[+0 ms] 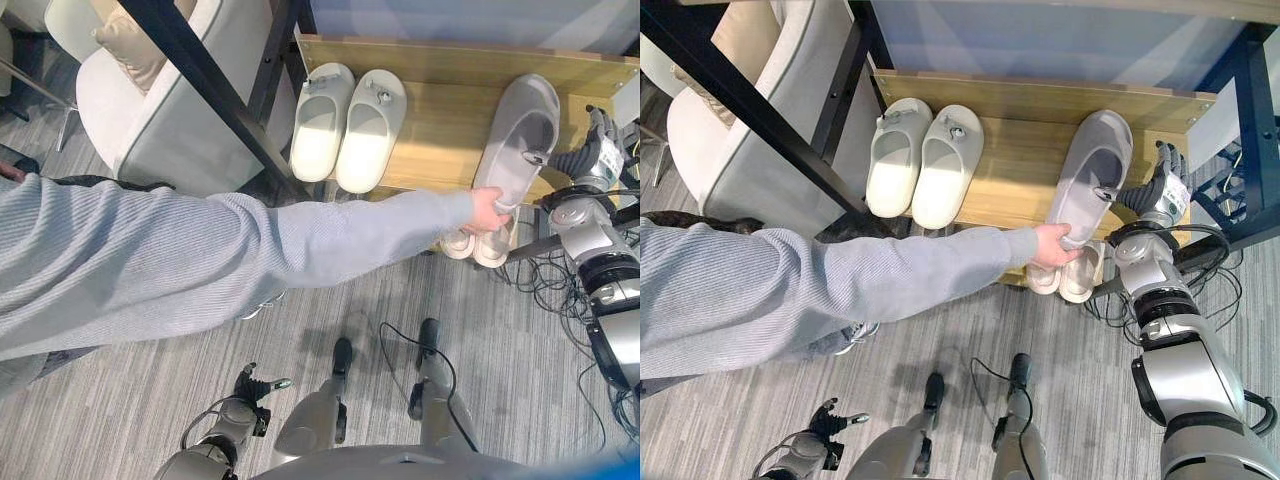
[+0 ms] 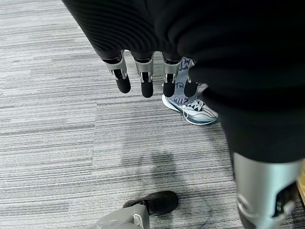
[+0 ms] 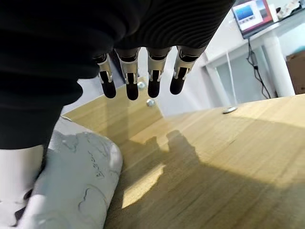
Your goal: Arrange the slippers neatly on the shoe rack.
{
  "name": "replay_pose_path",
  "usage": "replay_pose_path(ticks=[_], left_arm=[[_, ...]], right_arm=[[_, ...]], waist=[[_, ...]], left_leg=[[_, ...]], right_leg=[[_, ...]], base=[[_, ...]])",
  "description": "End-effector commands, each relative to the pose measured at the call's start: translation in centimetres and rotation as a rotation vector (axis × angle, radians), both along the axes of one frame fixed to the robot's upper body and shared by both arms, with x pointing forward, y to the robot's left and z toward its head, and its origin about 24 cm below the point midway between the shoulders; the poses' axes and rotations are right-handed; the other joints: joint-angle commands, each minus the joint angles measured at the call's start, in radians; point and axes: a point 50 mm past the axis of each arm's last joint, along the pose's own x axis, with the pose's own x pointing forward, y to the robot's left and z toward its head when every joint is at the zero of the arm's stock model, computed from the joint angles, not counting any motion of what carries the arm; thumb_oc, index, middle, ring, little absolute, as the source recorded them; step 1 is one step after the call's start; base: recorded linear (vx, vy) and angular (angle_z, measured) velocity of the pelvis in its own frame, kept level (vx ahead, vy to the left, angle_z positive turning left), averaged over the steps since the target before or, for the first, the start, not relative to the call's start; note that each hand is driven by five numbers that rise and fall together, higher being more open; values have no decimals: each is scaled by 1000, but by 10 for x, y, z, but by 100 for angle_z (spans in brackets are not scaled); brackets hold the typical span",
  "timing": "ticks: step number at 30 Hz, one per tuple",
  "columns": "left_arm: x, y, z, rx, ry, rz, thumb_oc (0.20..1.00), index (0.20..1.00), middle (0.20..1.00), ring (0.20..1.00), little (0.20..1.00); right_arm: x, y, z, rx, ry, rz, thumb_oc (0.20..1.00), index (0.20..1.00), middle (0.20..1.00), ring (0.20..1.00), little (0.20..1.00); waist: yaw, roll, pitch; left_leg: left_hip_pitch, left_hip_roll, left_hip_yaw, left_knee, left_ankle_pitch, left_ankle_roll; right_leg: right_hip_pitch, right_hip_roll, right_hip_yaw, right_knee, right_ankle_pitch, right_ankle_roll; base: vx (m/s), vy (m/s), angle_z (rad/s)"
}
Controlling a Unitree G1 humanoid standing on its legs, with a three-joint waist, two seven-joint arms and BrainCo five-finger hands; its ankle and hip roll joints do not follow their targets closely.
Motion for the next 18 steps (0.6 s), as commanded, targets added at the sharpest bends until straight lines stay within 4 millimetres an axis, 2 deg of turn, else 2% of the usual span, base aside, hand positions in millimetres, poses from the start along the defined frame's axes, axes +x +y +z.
replay_pose_path(ticks=[1, 4, 6, 10, 15, 18], left_arm=[[1, 8, 1, 34, 20, 26, 1000, 1000, 1000, 1000, 1000], [4, 6, 1, 26, 16, 31, 1000, 1000, 1000, 1000, 1000], [0, 7, 0, 26, 38, 41, 1000, 1000, 1000, 1000, 1000], [-15, 6, -6, 21, 88, 36, 1000, 1000, 1000, 1000, 1000], [-18, 6, -7, 18, 100, 29, 1000, 1000, 1000, 1000, 1000], [-17, 5, -6, 18, 97, 24, 1000, 1000, 1000, 1000, 1000]], right_arm=[[3, 1, 15, 105, -100, 13, 1000, 1000, 1000, 1000, 1000], [4, 23, 10, 244, -175, 143, 1000, 1000, 1000, 1000, 1000], [0, 37, -2, 384, -212, 241, 1000, 1000, 1000, 1000, 1000], [-15, 55, -27, 451, -177, 367, 1000, 1000, 1000, 1000, 1000], [-29, 50, -41, 425, -158, 352, 1000, 1000, 1000, 1000, 1000], [-32, 40, -48, 378, -121, 290, 1000, 1000, 1000, 1000, 1000]], waist=[[8, -22, -9], [-3, -27, -10], [-9, -35, -17], [-18, -57, -34], [-26, -70, -46], [-30, -70, -52]], left_leg=[[-57, -13, -3, -1, 10, -54], [-41, -11, 0, -1, 3, -52], [-24, -7, 1, -1, -6, -49], [14, 0, 6, -1, -19, -45], [47, 4, 9, -1, -29, -41], [50, 6, 12, -1, -31, -37]], right_leg=[[160, -56, -26, 6, -129, 111], [177, -55, -29, 6, -134, 109], [195, -54, -35, 6, -139, 109], [230, -50, -41, 6, -149, 107], [258, -46, -41, 6, -156, 104], [254, -45, -34, 6, -156, 102]], base=[[0, 0, 0], [0, 0, 0], [16, -3, 1], [31, -9, 6], [13, -8, -6], [-35, -11, -3]])
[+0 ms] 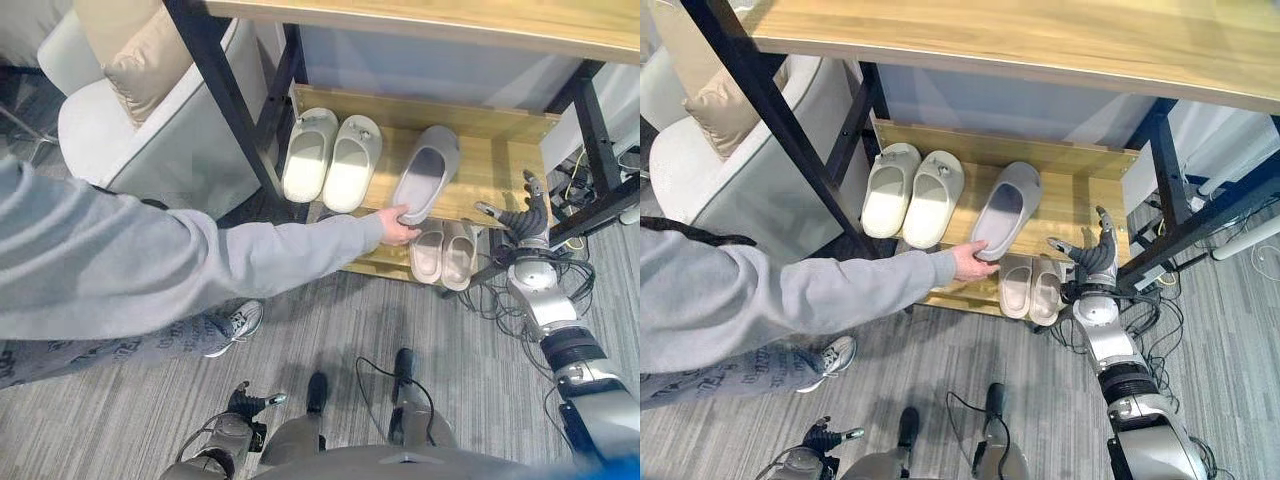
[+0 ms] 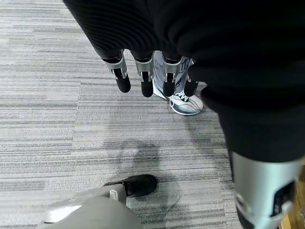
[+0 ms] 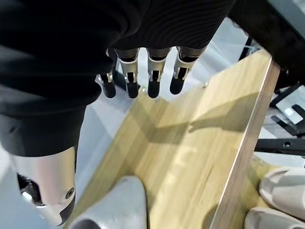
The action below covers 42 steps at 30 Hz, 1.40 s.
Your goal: Arrange the slippers neatly on the shoe rack.
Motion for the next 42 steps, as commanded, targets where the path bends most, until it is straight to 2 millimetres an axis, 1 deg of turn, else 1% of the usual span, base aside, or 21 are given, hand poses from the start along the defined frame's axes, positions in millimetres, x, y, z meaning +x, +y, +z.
replay_pose_path(ticks=[1, 3, 4, 7, 8, 9, 11, 13, 14, 15, 18, 20, 23, 27, 31, 35, 36, 38, 39, 42], left_arm=[[3, -1, 0, 26, 30, -59, 1000, 1000, 1000, 1000, 1000], [0, -2, -1, 24, 41, -63, 1000, 1000, 1000, 1000, 1000], [-2, -3, -2, 22, 49, -63, 1000, 1000, 1000, 1000, 1000], [1, 1, -1, 30, 43, -56, 1000, 1000, 1000, 1000, 1000], [3, 2, 0, 34, 37, -57, 1000, 1000, 1000, 1000, 1000], [8, 5, 2, 42, 25, -50, 1000, 1000, 1000, 1000, 1000], [9, 7, 3, 48, 23, -50, 1000, 1000, 1000, 1000, 1000], [13, 11, 5, 60, 11, -46, 1000, 1000, 1000, 1000, 1000], [13, 13, 6, 63, 8, -42, 1000, 1000, 1000, 1000, 1000], [15, 15, 7, 67, -2, -35, 1000, 1000, 1000, 1000, 1000], [21, 20, 10, 79, -19, -26, 1000, 1000, 1000, 1000, 1000], [24, 22, 12, 86, -31, -26, 1000, 1000, 1000, 1000, 1000], [29, 25, 15, 91, -49, -17, 1000, 1000, 1000, 1000, 1000], [33, 27, 17, 96, -67, -19, 1000, 1000, 1000, 1000, 1000], [36, 28, 19, 100, -79, -23, 1000, 1000, 1000, 1000, 1000], [40, 29, 21, 107, -89, -24, 1000, 1000, 1000, 1000, 1000], [41, 32, 22, 121, -95, -39, 1000, 1000, 1000, 1000, 1000], [43, 32, 23, 128, -100, -48, 1000, 1000, 1000, 1000, 1000], [43, 32, 24, 131, -102, -50, 1000, 1000, 1000, 1000, 1000], [45, 32, 24, 134, -106, -54, 1000, 1000, 1000, 1000, 1000]], right_arm=[[12, -11, 41, -108, -133, -27, 1000, 1000, 1000, 1000, 1000], [15, -13, 40, -119, -115, -36, 1000, 1000, 1000, 1000, 1000], [19, -9, 46, -131, -126, -23, 1000, 1000, 1000, 1000, 1000], [27, -6, 62, -164, -161, -17, 1000, 1000, 1000, 1000, 1000], [30, -6, 67, -180, -168, -15, 1000, 1000, 1000, 1000, 1000], [38, -6, 80, -215, -172, -21, 1000, 1000, 1000, 1000, 1000], [42, -4, 87, -233, -177, -21, 1000, 1000, 1000, 1000, 1000], [52, -6, 111, -282, -200, -37, 1000, 1000, 1000, 1000, 1000], [54, -6, 117, -296, -204, -37, 1000, 1000, 1000, 1000, 1000], [57, -6, 127, -315, -215, -41, 1000, 1000, 1000, 1000, 1000], [61, -4, 137, -340, -219, -39, 1000, 1000, 1000, 1000, 1000], [65, 0, 144, -348, -222, -31, 1000, 1000, 1000, 1000, 1000], [68, 4, 145, -339, -207, -21, 1000, 1000, 1000, 1000, 1000], [71, 8, 136, -339, -168, -3, 1000, 1000, 1000, 1000, 1000], [74, 9, 129, -370, -112, 3, 1000, 1000, 1000, 1000, 1000], [76, 5, 126, -419, -68, -14, 1000, 1000, 1000, 1000, 1000], [77, -4, 126, -564, 0, -54, 1000, 1000, 1000, 1000, 1000], [77, -5, 125, -568, 16, -58, 1000, 1000, 1000, 1000, 1000], [77, -8, 122, -561, 34, -74, 1000, 1000, 1000, 1000, 1000], [78, -8, 123, -572, 39, -72, 1000, 1000, 1000, 1000, 1000]], waist=[[12, 20, 35], [13, 23, 34], [16, 23, 38], [21, 19, 46], [23, 17, 49], [30, 12, 58], [34, 6, 61], [46, -5, 71], [50, -9, 75], [55, -14, 80], [62, -24, 87], [70, -37, 97], [81, -56, 109], [88, -71, 116], [94, -76, 122], [98, -77, 127], [107, -78, 131], [110, -75, 132], [113, -70, 131], [116, -62, 132]], left_leg=[[-44, 5, 1, 2, -33, -36], [-47, 4, -1, 2, -31, -35], [-50, 3, -1, 2, -29, -34], [-68, 0, -6, 2, -22, -35], [-75, -1, -7, 2, -20, -36], [-93, -3, -9, 2, -13, -37], [-104, -3, -11, 2, -10, -39], [-127, -3, -10, 2, 1, -43], [-132, -4, -11, 2, 3, -44], [-141, -4, -14, 2, 6, -46], [-155, -3, -19, 2, 10, -48], [-165, -2, -22, 2, 13, -51], [-180, 1, -29, 2, 16, -55], [-187, 3, -33, 2, 16, -58], [-189, 5, -37, 2, 16, -59], [-193, 5, -39, 2, 18, -60], [-199, 5, -43, 2, 20, -62], [-202, 4, -45, 2, 20, -62], [-202, 4, -46, 2, 21, -63], [-203, 3, -50, 2, 24, -65]], right_leg=[[163, -45, -33, 6, -155, 101], [159, -45, -31, 6, -154, 99], [155, -45, -31, 6, -152, 100], [141, -46, -33, 6, -146, 101], [135, -47, -32, 6, -143, 102], [121, -48, -35, 7, -138, 102], [111, -47, -35, 7, -134, 103], [94, -45, -36, 6, -128, 102], [90, -45, -36, 6, -127, 102], [84, -45, -39, 6, -126, 103], [76, -43, -43, 6, -125, 104], [70, -41, -49, 6, -125, 104], [63, -38, -55, 6, -124, 104], [62, -36, -62, 6, -124, 103], [62, -33, -66, 6, -125, 103], [58, -32, -68, 6, -125, 104], [54, -34, -74, 6, -124, 105], [53, -34, -75, 6, -125, 105], [53, -35, -77, 6, -126, 105], [52, -36, -79, 8, -127, 105]], base=[[0, 0, 0], [0, 0, 0], [0, 0, 0], [0, 0, 0], [-35, 26, 1], [0, 0, 0], [0, 3, 2], [6, 16, 6], [17, 18, 5], [14, 17, 4], [15, 4, 6], [0, 0, 0], [18, -15, 10], [21, -19, 10], [0, 0, 0], [0, 0, 0], [8, -18, 4], [6, -21, 10], [4, -14, 14], [2, -12, 2]])
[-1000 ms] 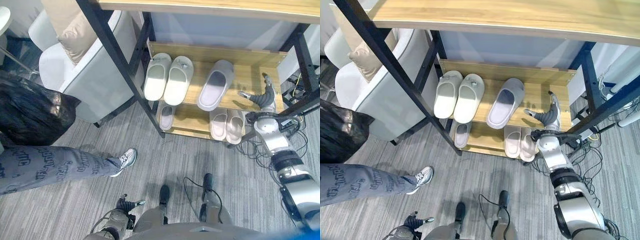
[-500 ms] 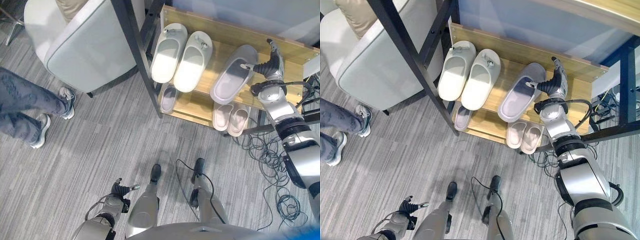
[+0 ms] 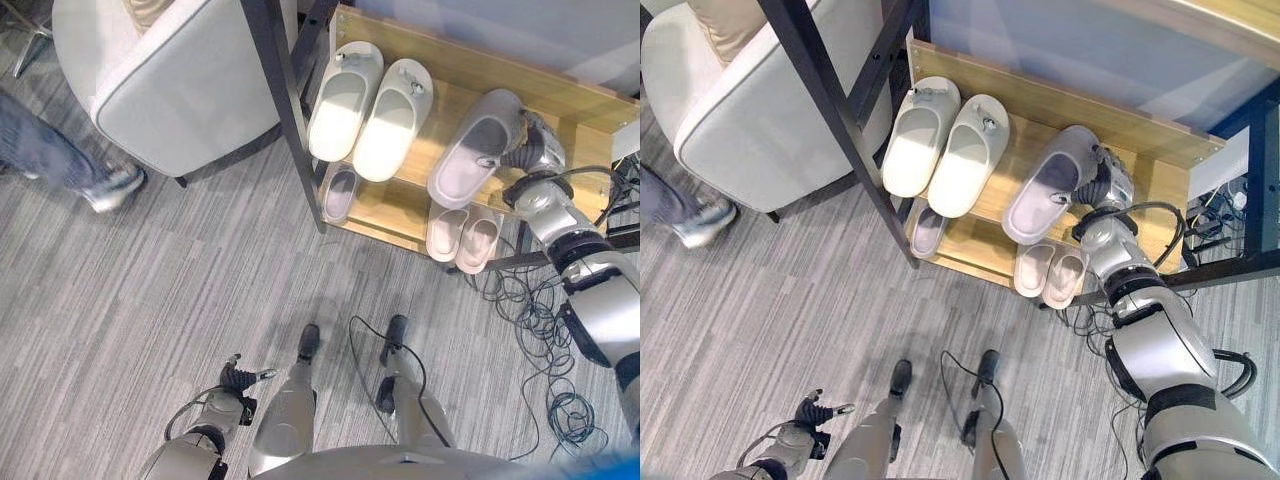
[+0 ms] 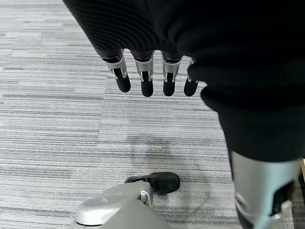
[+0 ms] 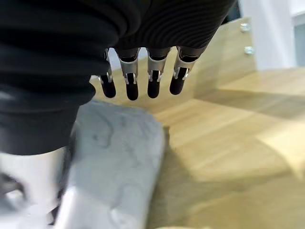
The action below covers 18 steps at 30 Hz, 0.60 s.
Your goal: Arrange the slippers neatly on the shoe rack.
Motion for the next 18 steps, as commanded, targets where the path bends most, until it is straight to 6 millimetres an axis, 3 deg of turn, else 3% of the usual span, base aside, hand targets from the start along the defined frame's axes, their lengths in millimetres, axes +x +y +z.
replay_pose_path(ticks=[1, 5, 9, 11, 12, 13, 18], left_arm=[[9, 9, 6, 54, -3, -6, 1000, 1000, 1000, 1000, 1000], [5, 5, 3, 43, 7, -13, 1000, 1000, 1000, 1000, 1000], [10, 4, 5, 40, -9, -19, 1000, 1000, 1000, 1000, 1000], [12, 5, 6, 42, -20, -11, 1000, 1000, 1000, 1000, 1000], [7, 11, 5, 58, 9, -10, 1000, 1000, 1000, 1000, 1000], [8, 11, 6, 65, 11, -19, 1000, 1000, 1000, 1000, 1000], [7, 7, 4, 66, 11, -48, 1000, 1000, 1000, 1000, 1000]], right_arm=[[5, 0, 29, -47, -67, -2, 1000, 1000, 1000, 1000, 1000], [7, 2, 32, -52, -77, -4, 1000, 1000, 1000, 1000, 1000], [4, -10, 35, -70, -71, -62, 1000, 1000, 1000, 1000, 1000], [2, -14, 29, -81, -59, -66, 1000, 1000, 1000, 1000, 1000], [0, -7, 6, -52, -21, -67, 1000, 1000, 1000, 1000, 1000], [0, -9, 6, -57, -17, -86, 200, 200, 200, 200, 200], [-5, -25, 12, -100, -40, -157, 200, 200, 200, 200, 200]], waist=[[26, 24, 23], [28, 28, 20], [33, 31, 23], [29, 25, 23], [30, 13, 9], [34, 13, 4], [45, 18, 0]], left_leg=[[-36, 2, 8, -55, 21, -51], [-38, 1, 9, -55, 22, -52], [-48, 0, 1, -55, 26, -54], [-45, 3, 1, -55, 26, -56], [-34, 6, -3, -55, 16, -49], [-35, 4, -4, -55, 15, -49], [-37, -1, -11, -55, 14, -49]], right_leg=[[159, -34, -25, 9, -140, 113], [157, -35, -25, 8, -141, 111], [151, -36, -30, 9, -141, 111], [157, -31, -29, 6, -144, 115], [176, -32, -44, 5, -146, 115], [174, -33, -49, 5, -147, 116], [173, -33, -50, 5, -147, 116]], base=[[5, -8, -3], [0, 0, 0], [19, 46, 9], [71, 218, 9], [60, -87, 6], [60, -96, 4], [-27, 10, 5]])
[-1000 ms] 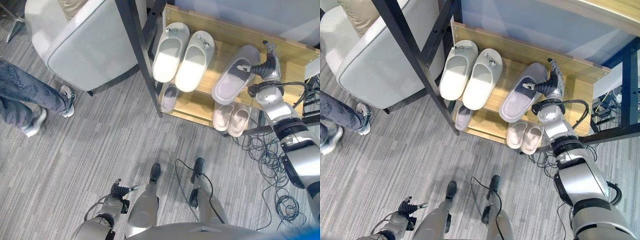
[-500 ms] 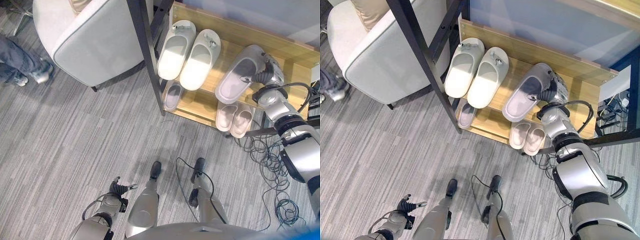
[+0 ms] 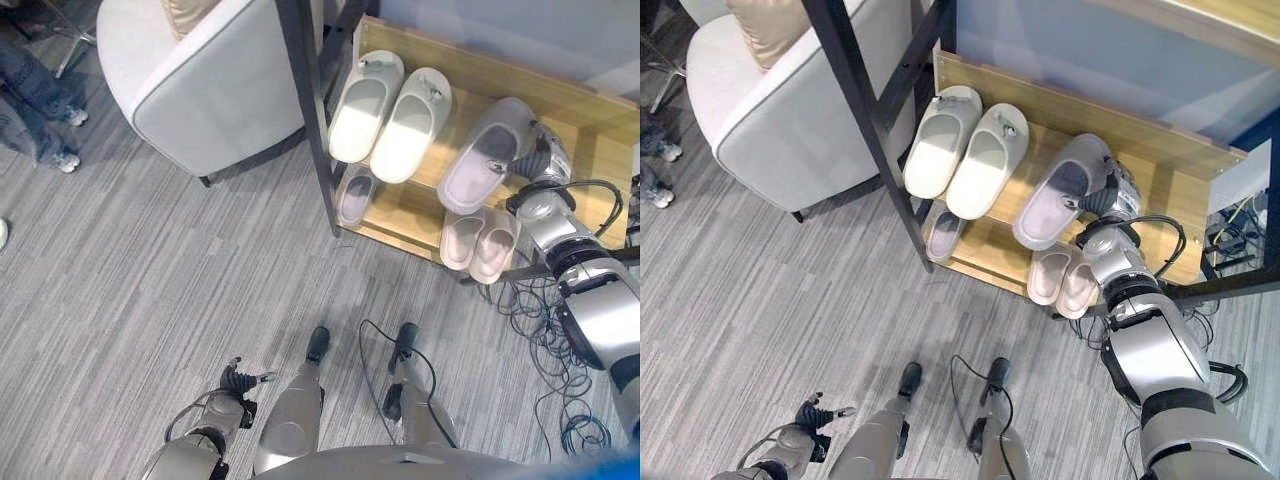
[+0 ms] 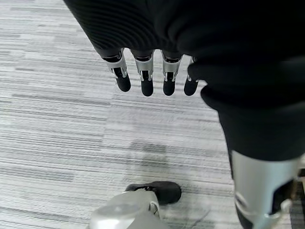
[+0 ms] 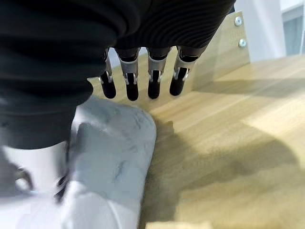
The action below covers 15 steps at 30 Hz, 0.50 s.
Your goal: Arrange the slippers neatly on the shoe rack.
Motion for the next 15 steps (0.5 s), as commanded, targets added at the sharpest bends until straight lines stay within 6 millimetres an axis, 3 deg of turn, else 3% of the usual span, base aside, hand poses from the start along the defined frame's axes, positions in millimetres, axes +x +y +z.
replay_pose_path(ticks=[1, 9, 15], left_arm=[[14, 8, 8, 64, -15, -45, 1000, 1000, 1000, 1000, 1000], [21, 7, 10, 64, -37, -22, 1000, 1000, 1000, 1000, 1000], [20, 0, 8, 50, -30, -11, 1000, 1000, 1000, 1000, 1000]], right_arm=[[3, -9, 34, -121, -79, -33, 200, 200, 200, 200, 200], [2, -3, 53, -191, -184, -3, 200, 200, 200, 200, 200], [1, 4, 51, -168, -226, 9, 200, 200, 200, 200, 200]], waist=[[16, 2, 46], [2, 12, 48], [-15, 12, 46]], left_leg=[[13, 17, 21, -129, 35, -44], [22, 23, 29, -129, 34, -43], [19, 21, 32, -129, 36, -38]], right_leg=[[170, -21, -22, 5, -153, 124], [168, -22, -9, 8, -154, 122], [158, -23, 0, 8, -148, 120]], base=[[-28, 21, 6], [-30, 13, -3], [-19, 7, -1]])
